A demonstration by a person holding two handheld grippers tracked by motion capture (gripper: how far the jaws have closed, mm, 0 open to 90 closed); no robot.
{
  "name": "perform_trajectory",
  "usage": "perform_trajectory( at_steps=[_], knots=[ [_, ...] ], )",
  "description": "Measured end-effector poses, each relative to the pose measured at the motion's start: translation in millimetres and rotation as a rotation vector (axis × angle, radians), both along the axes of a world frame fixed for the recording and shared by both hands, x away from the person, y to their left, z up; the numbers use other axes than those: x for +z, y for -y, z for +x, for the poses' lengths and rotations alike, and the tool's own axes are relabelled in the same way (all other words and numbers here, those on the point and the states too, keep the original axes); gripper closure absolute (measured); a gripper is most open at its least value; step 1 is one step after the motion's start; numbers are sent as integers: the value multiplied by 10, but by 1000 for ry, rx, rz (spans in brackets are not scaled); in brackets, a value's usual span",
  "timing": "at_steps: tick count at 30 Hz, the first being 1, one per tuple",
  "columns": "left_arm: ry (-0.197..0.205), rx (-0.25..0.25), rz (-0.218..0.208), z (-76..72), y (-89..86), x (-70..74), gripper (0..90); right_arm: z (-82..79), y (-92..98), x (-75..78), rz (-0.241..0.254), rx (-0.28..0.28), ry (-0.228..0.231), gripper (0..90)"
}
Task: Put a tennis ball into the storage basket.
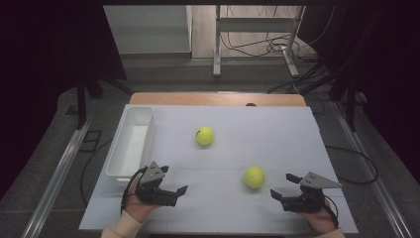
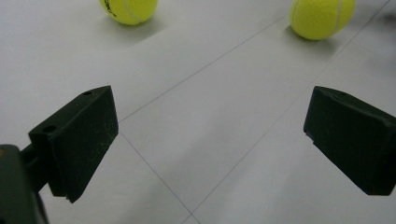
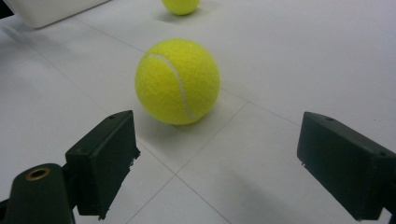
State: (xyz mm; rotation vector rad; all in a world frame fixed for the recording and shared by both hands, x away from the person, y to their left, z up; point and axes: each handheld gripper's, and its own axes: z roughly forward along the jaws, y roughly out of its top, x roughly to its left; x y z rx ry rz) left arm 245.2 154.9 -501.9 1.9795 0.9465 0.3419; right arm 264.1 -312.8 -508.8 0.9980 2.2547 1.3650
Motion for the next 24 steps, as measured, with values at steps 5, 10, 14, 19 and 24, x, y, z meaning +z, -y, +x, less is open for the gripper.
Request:
perform_trajectory(
  at_steps=[5,10,14,19,24],
  knots=[
    [8,-5,-4,40,19,53,37,-8,9,4,6,-1,-1,126],
    [10,-6,-9,62,2,91,37,-4,1,5,13,5,-5,126],
    [5,-3,-15,74,-2,108,38,-8,-4,5,13,6,-5,126],
    [8,-12,-16,88,18,135,38,-6,-5,7,18,9,-3,126],
    [10,-19,-12,133,76,160,38,-10,-11,5,14,11,-4,126]
  ],
)
